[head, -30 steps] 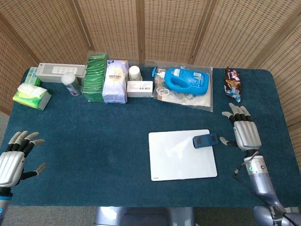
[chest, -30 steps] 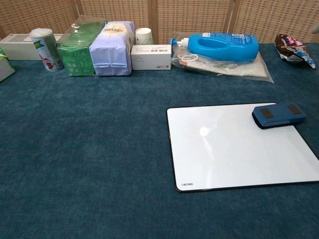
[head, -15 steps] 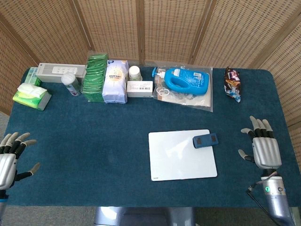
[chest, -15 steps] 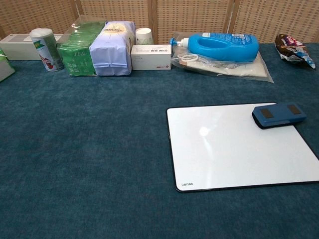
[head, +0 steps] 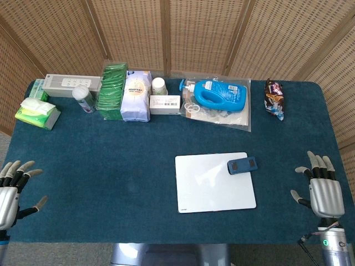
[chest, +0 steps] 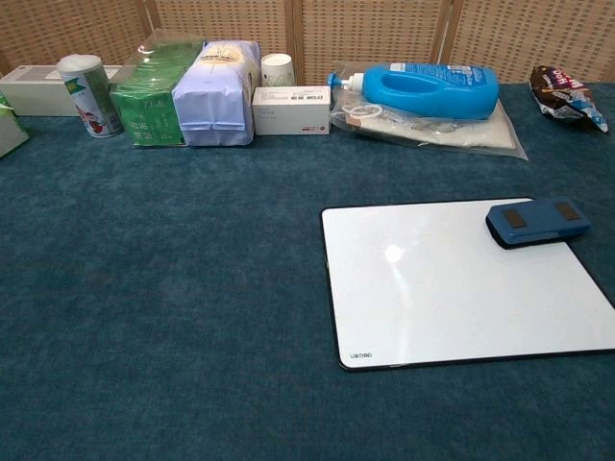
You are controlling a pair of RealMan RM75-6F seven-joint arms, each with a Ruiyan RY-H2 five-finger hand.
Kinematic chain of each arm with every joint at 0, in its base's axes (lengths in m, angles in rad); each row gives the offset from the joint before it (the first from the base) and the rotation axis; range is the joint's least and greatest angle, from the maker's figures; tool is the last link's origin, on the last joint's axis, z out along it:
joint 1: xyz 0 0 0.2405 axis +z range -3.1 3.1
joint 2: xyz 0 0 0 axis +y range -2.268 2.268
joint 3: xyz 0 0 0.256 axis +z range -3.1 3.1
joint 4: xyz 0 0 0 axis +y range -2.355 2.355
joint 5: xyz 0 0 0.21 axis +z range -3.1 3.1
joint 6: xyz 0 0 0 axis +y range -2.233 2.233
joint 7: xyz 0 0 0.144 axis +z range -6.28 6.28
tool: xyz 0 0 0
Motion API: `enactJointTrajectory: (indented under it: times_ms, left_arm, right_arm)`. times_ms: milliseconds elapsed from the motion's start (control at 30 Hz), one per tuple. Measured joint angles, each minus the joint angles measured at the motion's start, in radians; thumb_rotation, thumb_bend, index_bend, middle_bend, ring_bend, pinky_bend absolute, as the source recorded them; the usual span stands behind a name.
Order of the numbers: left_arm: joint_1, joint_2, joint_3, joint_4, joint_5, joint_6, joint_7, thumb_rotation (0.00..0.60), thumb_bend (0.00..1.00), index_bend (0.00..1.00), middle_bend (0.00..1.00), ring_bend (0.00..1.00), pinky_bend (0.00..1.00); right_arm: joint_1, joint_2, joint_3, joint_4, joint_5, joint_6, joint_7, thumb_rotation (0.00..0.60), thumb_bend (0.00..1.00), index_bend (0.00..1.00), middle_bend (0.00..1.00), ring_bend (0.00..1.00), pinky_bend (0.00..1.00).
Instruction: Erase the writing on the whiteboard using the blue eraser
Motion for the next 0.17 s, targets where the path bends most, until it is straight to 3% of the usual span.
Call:
enactJointTrajectory:
  times_ms: [167]
  left_arm:
    - [0.005, 0.0, 0.0, -0.016, 0.021, 0.016, 0.004, 0.6, 0.29, 0.28, 0.18, 0.02, 0.0]
  right_arm:
    - [-0.01, -0.013, 0.01, 0.023, -0.001, -0.008, 0.029, 0.6, 0.19, 0.38, 0.06, 0.0, 0.0]
